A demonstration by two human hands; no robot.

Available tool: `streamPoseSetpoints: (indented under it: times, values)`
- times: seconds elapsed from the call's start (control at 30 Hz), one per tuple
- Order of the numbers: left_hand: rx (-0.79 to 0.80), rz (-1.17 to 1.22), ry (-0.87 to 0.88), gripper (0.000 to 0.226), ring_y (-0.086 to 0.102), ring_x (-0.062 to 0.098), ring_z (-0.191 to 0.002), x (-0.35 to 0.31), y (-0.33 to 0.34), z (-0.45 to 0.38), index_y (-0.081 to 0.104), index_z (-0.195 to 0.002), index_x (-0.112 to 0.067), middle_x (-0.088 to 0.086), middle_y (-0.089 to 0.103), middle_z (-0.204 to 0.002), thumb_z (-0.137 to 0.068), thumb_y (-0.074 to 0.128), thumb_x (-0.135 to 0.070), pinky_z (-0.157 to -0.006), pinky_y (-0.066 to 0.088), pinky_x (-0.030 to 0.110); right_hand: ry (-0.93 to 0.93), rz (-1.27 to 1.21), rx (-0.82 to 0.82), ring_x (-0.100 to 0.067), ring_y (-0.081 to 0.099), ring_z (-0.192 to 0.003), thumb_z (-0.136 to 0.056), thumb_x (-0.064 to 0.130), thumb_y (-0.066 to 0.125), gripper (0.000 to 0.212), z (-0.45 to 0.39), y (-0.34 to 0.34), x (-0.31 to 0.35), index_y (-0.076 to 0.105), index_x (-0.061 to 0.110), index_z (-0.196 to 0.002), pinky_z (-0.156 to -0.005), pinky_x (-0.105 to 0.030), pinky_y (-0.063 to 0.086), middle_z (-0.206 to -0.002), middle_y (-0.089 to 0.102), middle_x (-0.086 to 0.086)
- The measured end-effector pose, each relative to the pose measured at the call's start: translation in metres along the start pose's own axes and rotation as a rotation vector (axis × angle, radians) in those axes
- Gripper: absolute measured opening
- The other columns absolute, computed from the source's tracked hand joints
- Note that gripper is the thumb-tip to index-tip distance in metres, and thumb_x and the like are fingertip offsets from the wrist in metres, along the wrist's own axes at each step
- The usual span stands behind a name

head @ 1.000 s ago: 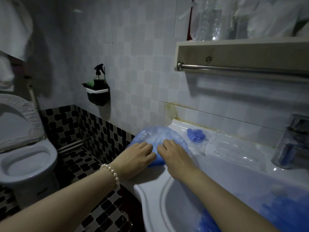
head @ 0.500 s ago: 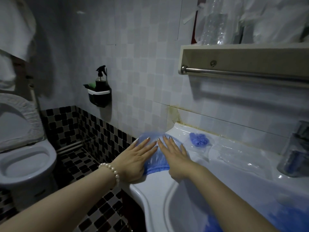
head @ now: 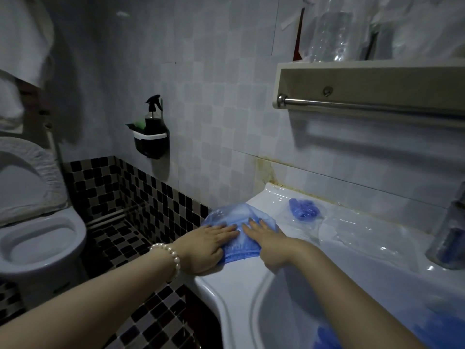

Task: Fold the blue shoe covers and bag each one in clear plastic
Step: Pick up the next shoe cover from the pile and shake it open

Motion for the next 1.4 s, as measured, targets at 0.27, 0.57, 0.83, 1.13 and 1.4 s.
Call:
streamPoseSetpoints:
  times: [0.27, 0.57, 0.83, 1.13, 1.4]
  values:
    - [-0.372, -0.010, 0.014, 0.047, 0.061, 0.022, -0.084, -0.012, -0.031, 0.024, 0.067, -0.099, -0.019, 0.000, 0.063, -0.100, -0.061, 0.041, -0.031, -0.069, 0.048, 0.029, 0.017, -0.246, -0.290, -0.027, 0.019, -0.141, -0.080, -0.001, 0.043, 0.071, 0.020, -0.004, -0.018, 0.044, 0.046, -0.133, -0.117, -0.034, 0.009, -0.150, 0.030, 0.017]
    - [-0.528, 0.102, -0.126, 0.027, 0.058, 0.020, -0.102, -0.027, -0.077, 0.021, 0.072, -0.099, -0.015, -0.001, 0.065, -0.109, -0.084, 0.049, -0.011, -0.090, 0.048, 0.036, -0.026, -0.671, -0.972, -0.016, 0.055, -0.087, -0.074, -0.006, 0.059, 0.027, 0.063, -0.084, -0.022, 0.074, 0.015, -0.080, -0.085, -0.029, 0.046, -0.086, 0.063, 0.002]
    - [-0.235, -0.155, -0.040, 0.050, 0.038, 0.036, -0.134, -0.045, -0.032, -0.018, 0.050, -0.134, -0.006, 0.016, 0.042, -0.144, -0.087, 0.037, -0.020, -0.107, 0.035, 0.053, 0.298, -0.288, -0.606, -0.026, 0.027, -0.138, -0.097, 0.020, 0.035, 0.043, 0.009, -0.037, 0.019, 0.041, 0.018, -0.139, -0.112, -0.039, 0.018, -0.149, 0.034, -0.009]
    - [0.008, -0.008, -0.255, 0.061, -0.008, 0.021, -0.146, -0.028, 0.007, -0.012, 0.001, -0.152, -0.016, 0.005, -0.004, -0.159, -0.101, 0.019, -0.043, -0.117, -0.004, 0.043, 0.331, -0.027, -0.317, -0.025, -0.019, -0.144, -0.096, 0.055, 0.006, 0.061, -0.009, 0.002, 0.005, -0.004, 0.029, -0.151, -0.112, -0.054, -0.015, -0.158, -0.014, 0.001]
    - [0.006, -0.017, -0.251, 0.080, 0.004, 0.020, -0.146, -0.025, 0.007, -0.012, 0.008, -0.151, -0.021, 0.002, 0.005, -0.160, -0.081, 0.002, -0.058, -0.115, 0.003, 0.042, 0.279, -0.078, -0.251, -0.024, -0.005, -0.146, -0.097, 0.056, 0.006, 0.061, -0.016, 0.009, -0.001, -0.001, 0.029, -0.151, -0.116, -0.051, -0.004, -0.160, -0.004, -0.001]
Point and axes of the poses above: each hand's wrist, its own z-axis away from the middle knuckle, its own y-axis out of the palm, x = y × z, the point moved 5 cm from there along -z, towards the middle knuckle
